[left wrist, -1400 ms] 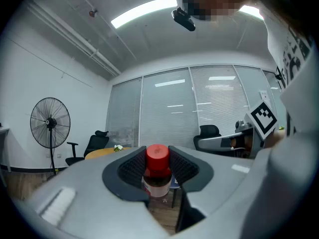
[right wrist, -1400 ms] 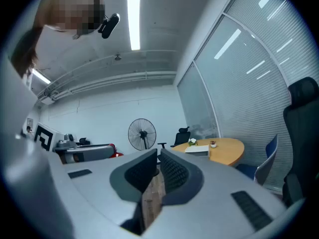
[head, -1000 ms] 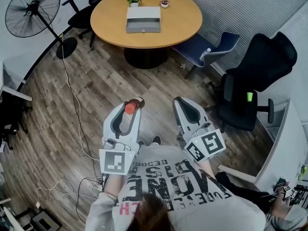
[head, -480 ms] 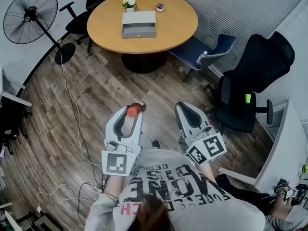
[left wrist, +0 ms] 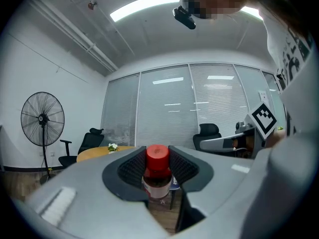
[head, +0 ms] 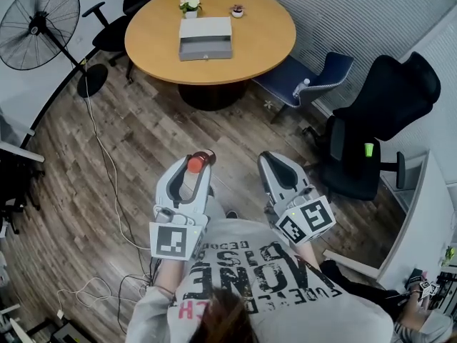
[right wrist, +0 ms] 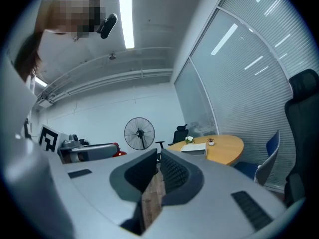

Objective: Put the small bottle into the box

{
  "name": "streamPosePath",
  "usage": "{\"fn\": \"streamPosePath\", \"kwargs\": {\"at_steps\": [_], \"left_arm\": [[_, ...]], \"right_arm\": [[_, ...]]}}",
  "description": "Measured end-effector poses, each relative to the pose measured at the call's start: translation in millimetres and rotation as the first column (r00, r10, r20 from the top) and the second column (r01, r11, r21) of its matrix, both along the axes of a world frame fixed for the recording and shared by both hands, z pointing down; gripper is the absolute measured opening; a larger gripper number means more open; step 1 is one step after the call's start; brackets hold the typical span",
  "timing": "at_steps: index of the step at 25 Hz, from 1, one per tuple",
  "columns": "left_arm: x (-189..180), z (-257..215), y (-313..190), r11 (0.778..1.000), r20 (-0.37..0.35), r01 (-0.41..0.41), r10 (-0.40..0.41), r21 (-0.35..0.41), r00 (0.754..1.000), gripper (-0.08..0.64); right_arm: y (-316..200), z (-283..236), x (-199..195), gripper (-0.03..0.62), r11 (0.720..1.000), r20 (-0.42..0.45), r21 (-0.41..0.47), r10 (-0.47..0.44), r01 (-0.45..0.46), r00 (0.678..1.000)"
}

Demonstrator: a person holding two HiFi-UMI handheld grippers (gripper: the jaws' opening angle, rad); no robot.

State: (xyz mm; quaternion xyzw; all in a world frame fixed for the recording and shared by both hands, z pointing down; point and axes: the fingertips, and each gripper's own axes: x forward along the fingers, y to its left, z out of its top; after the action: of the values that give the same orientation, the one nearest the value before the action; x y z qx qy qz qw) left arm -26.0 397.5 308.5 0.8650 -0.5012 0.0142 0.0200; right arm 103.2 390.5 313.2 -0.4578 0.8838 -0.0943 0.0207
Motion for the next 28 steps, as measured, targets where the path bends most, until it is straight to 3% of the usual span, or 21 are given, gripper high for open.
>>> {"fn": "streamPosePath", "kwargs": {"at_steps": [7, 17, 28], "left_arm": [[-31, -4, -63, 1.0, 0.048, -0.008, 0.007, 0.026, 0.999, 0.147], [-73, 0, -127, 1.0, 0.03, -0.027, 0.028, -0.012, 0.999, 0.147], [-89, 5, -171, 0.999, 0.015, -0.034, 0.034, -0.01, 0.999, 0.147]], "right_arm": [[-60, -13, -25, 0.031, 1.0, 0.009, 0.005, -0.001, 0.001, 1.0], [-121, -13, -57, 0.031, 0.999, 0.023, 0.004, 0.048, -0.048, 0.999], [-167, -3, -69, 0.031, 0.998, 0.019, -0.025, 0.063, -0.063, 0.998]]}}
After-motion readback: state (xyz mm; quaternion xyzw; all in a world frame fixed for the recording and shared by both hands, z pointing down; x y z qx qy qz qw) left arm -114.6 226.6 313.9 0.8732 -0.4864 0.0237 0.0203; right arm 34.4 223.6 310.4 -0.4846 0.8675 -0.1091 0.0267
